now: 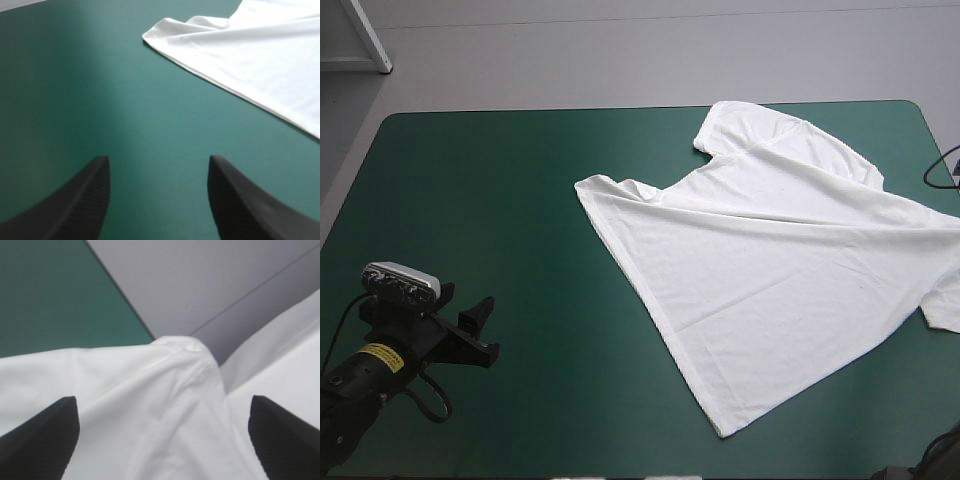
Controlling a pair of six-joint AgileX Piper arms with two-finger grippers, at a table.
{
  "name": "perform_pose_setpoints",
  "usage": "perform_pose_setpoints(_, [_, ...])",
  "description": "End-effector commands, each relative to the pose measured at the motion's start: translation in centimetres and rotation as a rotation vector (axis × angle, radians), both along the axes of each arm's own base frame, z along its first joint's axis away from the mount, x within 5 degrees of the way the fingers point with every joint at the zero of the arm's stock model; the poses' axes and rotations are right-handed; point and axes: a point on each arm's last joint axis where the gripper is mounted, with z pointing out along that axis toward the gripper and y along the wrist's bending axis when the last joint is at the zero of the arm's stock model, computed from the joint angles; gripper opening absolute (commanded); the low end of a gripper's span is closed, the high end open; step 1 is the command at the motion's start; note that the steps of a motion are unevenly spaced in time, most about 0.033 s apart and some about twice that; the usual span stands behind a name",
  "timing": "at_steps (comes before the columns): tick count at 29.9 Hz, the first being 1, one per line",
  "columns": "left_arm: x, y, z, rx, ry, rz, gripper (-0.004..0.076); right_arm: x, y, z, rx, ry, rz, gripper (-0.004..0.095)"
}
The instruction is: Fold the cloth
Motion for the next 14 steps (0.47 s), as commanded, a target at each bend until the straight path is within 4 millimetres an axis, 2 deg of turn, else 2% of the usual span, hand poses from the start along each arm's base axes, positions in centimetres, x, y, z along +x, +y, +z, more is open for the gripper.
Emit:
perform_pose_setpoints(1, [0.4,-0.2,1.8,-0.056,-0.122,0.002,0.0424,-3.4,3.1,7.2,0.022,-0.154,0.077,0.0832])
perform_pose_setpoints(4, [0.5,-0.2,2.1,-0.073,-0.143,0.008,0.0424,-5.7,6.6,9.3,0.069,-0.162,0.165,0.0832])
perform_pose_setpoints(6, [0.5,-0.2,2.2,-0.095,-0.153,0.014,0.0424,-7.2,9.4,10.1,0.07,-0.18,0.228,0.0832])
perform_pose_setpoints(9, [0.6,-0.4,2.4,-0.134,-0.168,0.012,0.0424,-10.5,13.8,11.1,0.06,-0.227,0.329,0.083])
perform_pose_setpoints(12, [0.6,-0.5,2.7,-0.174,-0.185,0.008,0.0424,-14.1,18.0,11.1,0.072,-0.295,0.443,0.0829])
perform_pose_setpoints(14, [0.6,-0.6,2.7,-0.177,-0.185,0.007,0.0424,-16.1,20.0,10.6,0.092,-0.332,0.511,0.0829])
